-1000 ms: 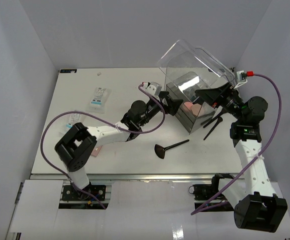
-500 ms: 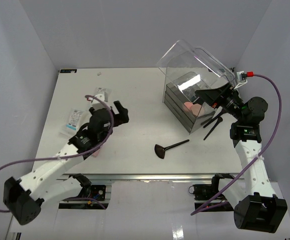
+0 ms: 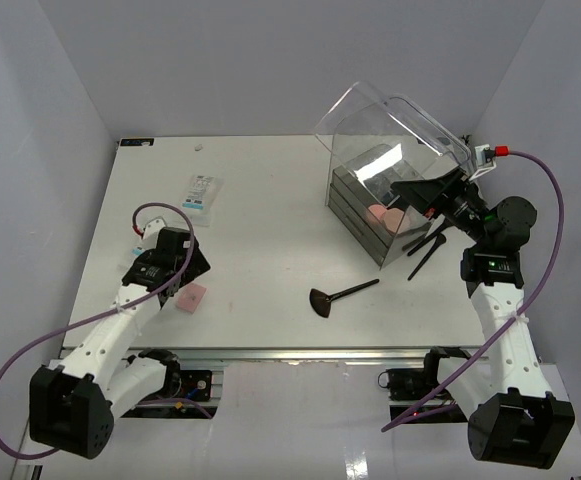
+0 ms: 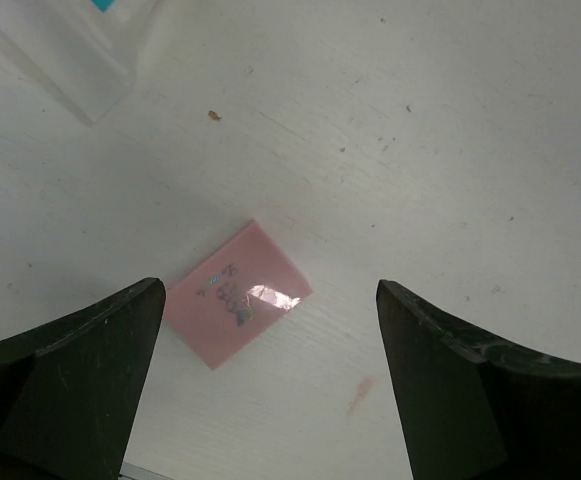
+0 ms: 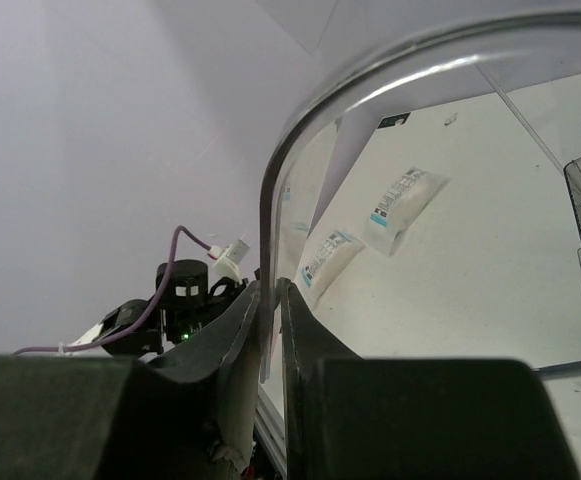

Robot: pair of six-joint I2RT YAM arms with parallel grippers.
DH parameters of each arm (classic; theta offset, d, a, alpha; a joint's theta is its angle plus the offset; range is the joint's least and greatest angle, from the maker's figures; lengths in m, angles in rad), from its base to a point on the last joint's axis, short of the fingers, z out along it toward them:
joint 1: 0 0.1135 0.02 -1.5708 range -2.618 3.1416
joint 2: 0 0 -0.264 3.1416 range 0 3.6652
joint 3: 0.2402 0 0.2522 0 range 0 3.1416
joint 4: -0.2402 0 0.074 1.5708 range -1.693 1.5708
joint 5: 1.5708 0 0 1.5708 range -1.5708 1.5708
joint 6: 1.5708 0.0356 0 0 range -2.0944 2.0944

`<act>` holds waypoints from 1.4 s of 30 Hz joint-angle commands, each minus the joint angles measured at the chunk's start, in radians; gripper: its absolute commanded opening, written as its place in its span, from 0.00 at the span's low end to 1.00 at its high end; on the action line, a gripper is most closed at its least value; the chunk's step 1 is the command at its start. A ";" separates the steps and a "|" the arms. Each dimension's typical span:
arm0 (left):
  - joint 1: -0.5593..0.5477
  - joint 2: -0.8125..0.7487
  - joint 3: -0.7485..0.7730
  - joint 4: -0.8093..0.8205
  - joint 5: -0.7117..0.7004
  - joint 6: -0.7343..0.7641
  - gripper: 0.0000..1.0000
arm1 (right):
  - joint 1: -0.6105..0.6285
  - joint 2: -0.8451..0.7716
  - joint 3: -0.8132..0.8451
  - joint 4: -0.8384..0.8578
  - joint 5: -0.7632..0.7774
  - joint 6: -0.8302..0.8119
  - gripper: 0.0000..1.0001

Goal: Organize the makeup

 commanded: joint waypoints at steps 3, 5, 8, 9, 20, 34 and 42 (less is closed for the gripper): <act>0.038 0.136 0.033 0.101 0.190 0.203 0.98 | 0.000 -0.037 -0.007 0.125 -0.034 0.032 0.17; 0.040 0.212 0.060 0.089 0.221 0.223 0.98 | 0.000 -0.037 -0.011 0.136 -0.037 0.043 0.17; 0.042 0.279 0.092 0.064 0.273 0.266 0.98 | 0.000 -0.039 -0.014 0.151 -0.043 0.055 0.17; 0.043 0.292 0.099 0.053 0.282 0.271 0.98 | 0.000 -0.040 -0.018 0.158 -0.044 0.061 0.17; 0.043 0.358 0.187 -0.031 0.177 0.324 0.98 | 0.000 -0.050 -0.044 0.225 -0.051 0.110 0.17; 0.072 0.101 0.087 -0.142 0.089 -0.177 0.98 | 0.000 -0.061 -0.063 0.252 -0.051 0.131 0.17; 0.117 0.144 0.045 -0.232 0.129 -0.536 0.98 | -0.002 -0.073 -0.070 0.250 -0.054 0.134 0.17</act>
